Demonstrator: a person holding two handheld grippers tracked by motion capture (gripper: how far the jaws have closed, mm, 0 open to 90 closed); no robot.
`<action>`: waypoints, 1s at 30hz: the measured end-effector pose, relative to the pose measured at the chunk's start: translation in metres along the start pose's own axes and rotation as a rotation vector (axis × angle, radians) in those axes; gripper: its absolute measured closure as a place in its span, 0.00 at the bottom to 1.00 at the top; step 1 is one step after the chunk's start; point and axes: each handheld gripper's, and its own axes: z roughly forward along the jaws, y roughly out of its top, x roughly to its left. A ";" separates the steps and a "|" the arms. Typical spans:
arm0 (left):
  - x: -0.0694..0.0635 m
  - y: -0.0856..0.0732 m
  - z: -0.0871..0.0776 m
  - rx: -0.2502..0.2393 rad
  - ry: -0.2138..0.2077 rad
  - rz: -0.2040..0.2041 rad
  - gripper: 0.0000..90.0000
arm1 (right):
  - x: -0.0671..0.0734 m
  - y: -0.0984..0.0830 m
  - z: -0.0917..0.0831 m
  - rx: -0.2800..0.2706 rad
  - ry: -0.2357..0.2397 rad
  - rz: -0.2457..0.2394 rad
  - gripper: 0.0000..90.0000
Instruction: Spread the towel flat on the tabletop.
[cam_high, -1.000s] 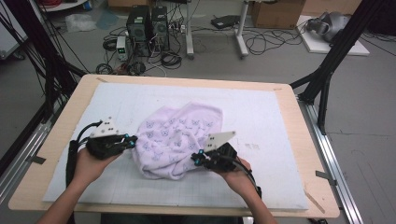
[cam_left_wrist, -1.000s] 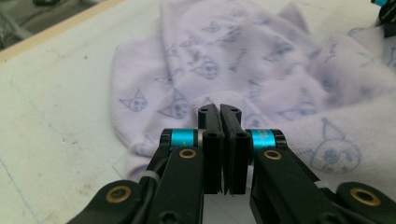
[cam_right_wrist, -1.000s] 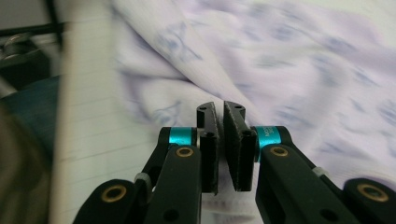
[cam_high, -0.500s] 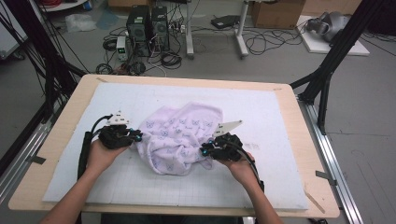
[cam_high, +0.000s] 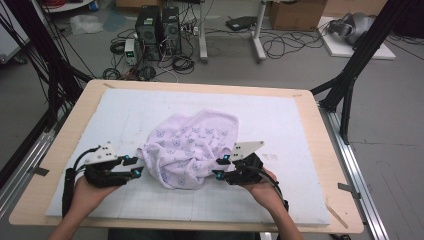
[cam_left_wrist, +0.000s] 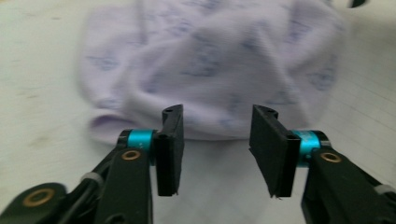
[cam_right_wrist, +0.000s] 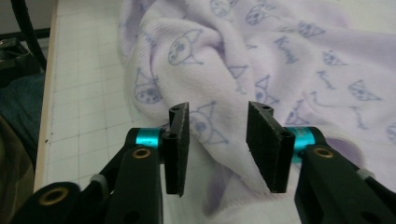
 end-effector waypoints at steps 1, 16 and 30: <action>-0.011 0.001 0.009 0.013 -0.029 0.022 0.57 | 0.001 0.000 0.003 0.012 -0.004 -0.009 0.63; -0.024 0.006 0.054 0.100 -0.073 0.053 0.88 | 0.000 -0.003 0.032 0.101 0.033 -0.020 0.95; -0.026 0.054 -0.037 -0.058 0.008 0.119 0.89 | 0.038 0.018 -0.037 -0.055 0.071 -0.050 0.97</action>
